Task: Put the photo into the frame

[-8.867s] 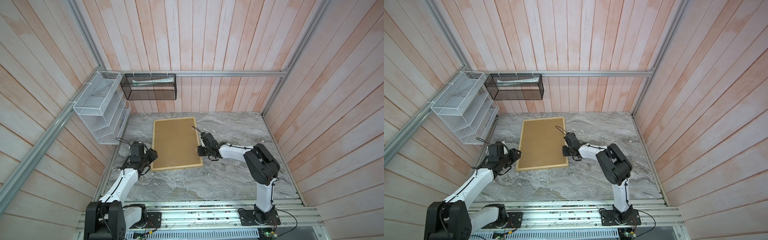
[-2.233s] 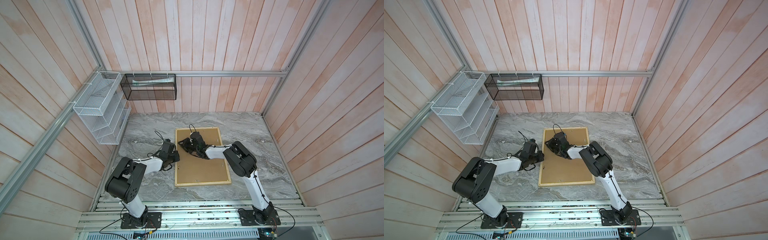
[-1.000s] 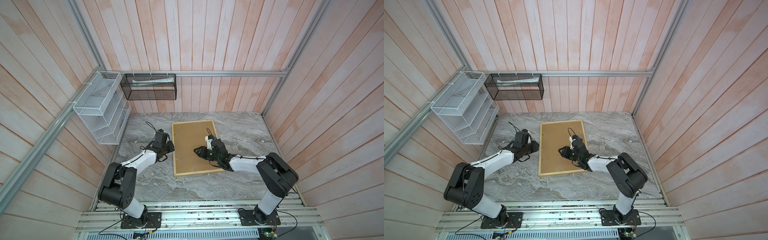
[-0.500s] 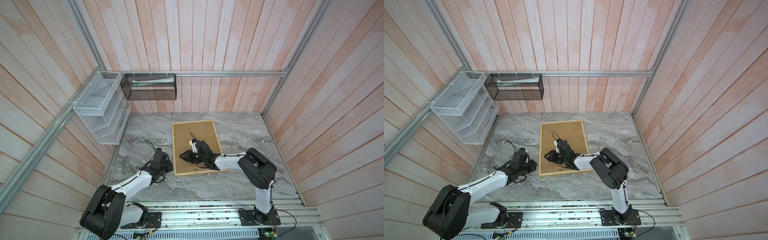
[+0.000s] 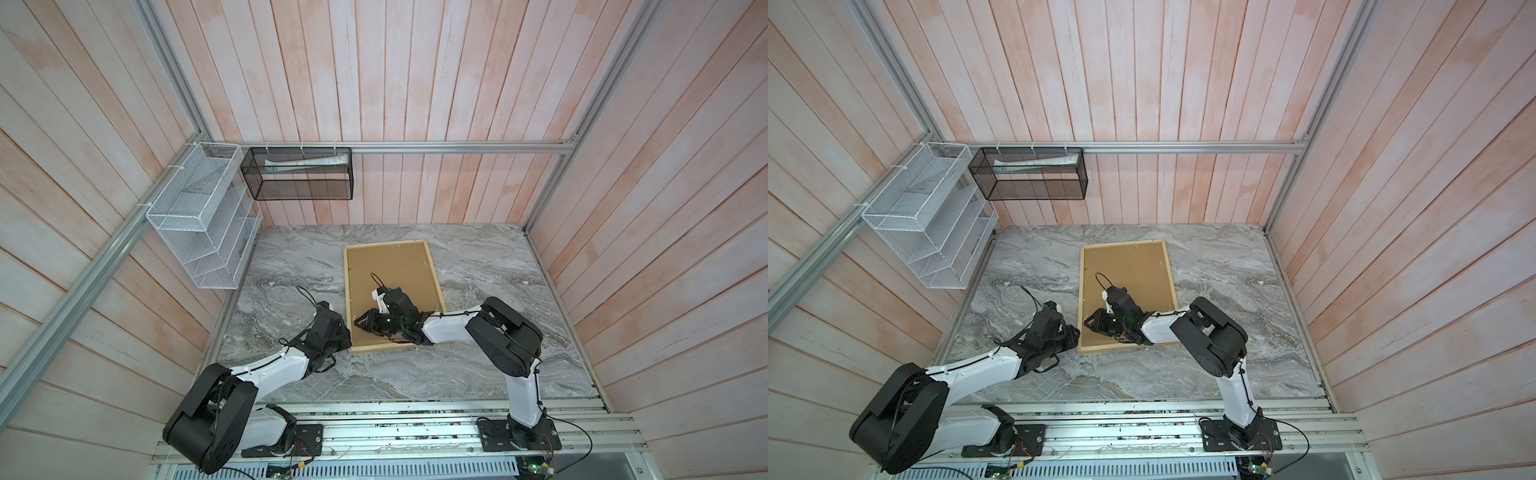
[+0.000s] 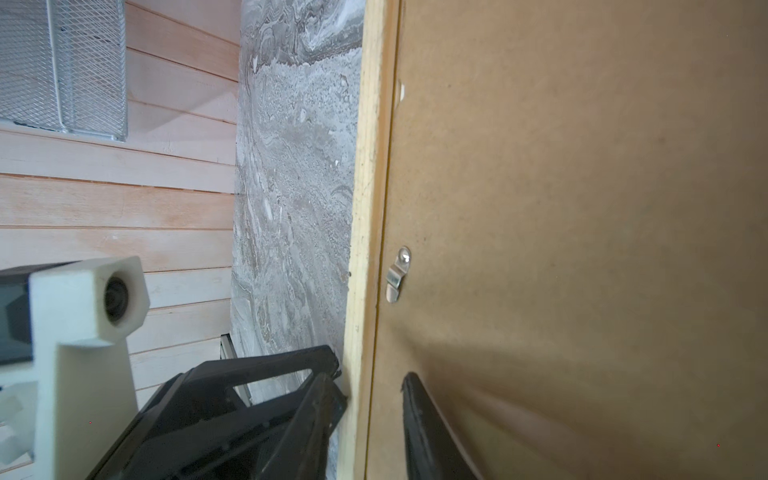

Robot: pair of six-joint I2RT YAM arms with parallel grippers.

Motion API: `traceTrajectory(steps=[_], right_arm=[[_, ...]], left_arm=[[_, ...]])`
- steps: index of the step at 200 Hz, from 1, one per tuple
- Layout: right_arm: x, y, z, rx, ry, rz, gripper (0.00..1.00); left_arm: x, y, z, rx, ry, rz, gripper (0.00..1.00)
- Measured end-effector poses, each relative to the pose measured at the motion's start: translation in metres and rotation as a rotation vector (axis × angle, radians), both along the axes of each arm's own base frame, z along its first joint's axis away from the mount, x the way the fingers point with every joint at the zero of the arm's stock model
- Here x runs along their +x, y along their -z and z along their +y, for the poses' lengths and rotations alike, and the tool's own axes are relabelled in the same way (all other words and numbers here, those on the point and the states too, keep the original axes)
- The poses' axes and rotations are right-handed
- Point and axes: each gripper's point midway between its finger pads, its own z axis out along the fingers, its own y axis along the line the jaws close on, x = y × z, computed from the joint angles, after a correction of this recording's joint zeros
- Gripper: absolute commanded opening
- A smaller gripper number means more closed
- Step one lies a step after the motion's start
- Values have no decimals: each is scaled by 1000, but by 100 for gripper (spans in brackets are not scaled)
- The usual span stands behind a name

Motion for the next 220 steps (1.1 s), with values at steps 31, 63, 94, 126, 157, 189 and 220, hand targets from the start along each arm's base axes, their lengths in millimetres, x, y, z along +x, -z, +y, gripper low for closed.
traceTrajectory(steps=[31, 63, 94, 126, 157, 189, 220], right_arm=[[2, 5, 7, 4, -13, 8, 32], [4, 5, 10, 13, -8, 22, 32], [9, 6, 16, 24, 9, 44, 32], [13, 6, 16, 19, 32, 56, 32], [17, 6, 14, 28, 63, 72, 32], [20, 7, 14, 43, 81, 92, 32], [25, 8, 17, 81, 110, 122, 32]], left_arm=[[4, 1, -6, -1, 10, -1, 34], [5, 2, -10, -2, 14, 1, 26], [6, 2, -11, -6, 16, 2, 22], [8, 2, -12, 0, 16, 1, 17], [11, 1, -12, 8, 19, -4, 13], [14, 1, -13, 11, 16, -9, 11], [15, 1, -13, 13, 14, -10, 10]])
